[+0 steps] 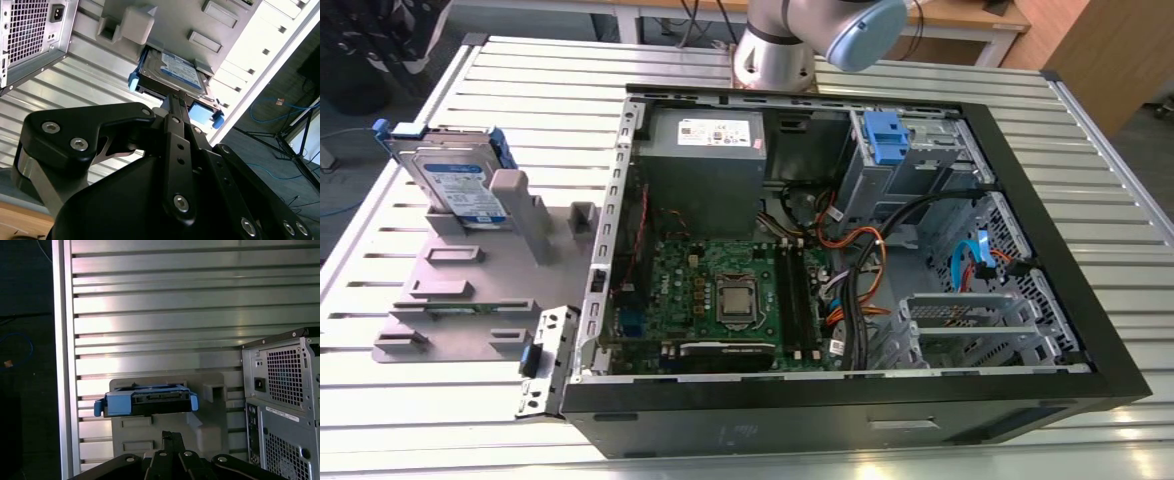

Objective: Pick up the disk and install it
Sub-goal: 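Reach for the disk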

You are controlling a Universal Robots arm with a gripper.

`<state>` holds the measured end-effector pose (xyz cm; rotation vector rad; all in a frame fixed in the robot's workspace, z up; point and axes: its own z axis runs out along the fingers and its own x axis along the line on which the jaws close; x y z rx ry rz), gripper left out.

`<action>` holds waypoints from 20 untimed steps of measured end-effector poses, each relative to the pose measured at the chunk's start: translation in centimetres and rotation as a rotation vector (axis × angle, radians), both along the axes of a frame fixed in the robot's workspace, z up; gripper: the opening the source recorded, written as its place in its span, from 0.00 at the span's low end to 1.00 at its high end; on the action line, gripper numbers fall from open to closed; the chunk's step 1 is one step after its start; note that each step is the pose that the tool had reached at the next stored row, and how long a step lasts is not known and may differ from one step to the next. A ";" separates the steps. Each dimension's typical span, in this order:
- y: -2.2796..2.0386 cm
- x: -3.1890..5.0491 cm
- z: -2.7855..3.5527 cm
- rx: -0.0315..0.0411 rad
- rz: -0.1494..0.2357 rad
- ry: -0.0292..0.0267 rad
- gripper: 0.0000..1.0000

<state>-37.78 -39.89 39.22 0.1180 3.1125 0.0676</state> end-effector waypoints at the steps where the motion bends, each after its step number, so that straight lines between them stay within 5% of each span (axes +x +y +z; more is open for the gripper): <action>1: 0.00 -0.01 0.00 -0.0001 0.000 0.0000 0.11; 20: 0.04 -0.53 -0.46 0.0001 0.000 -0.0001 0.11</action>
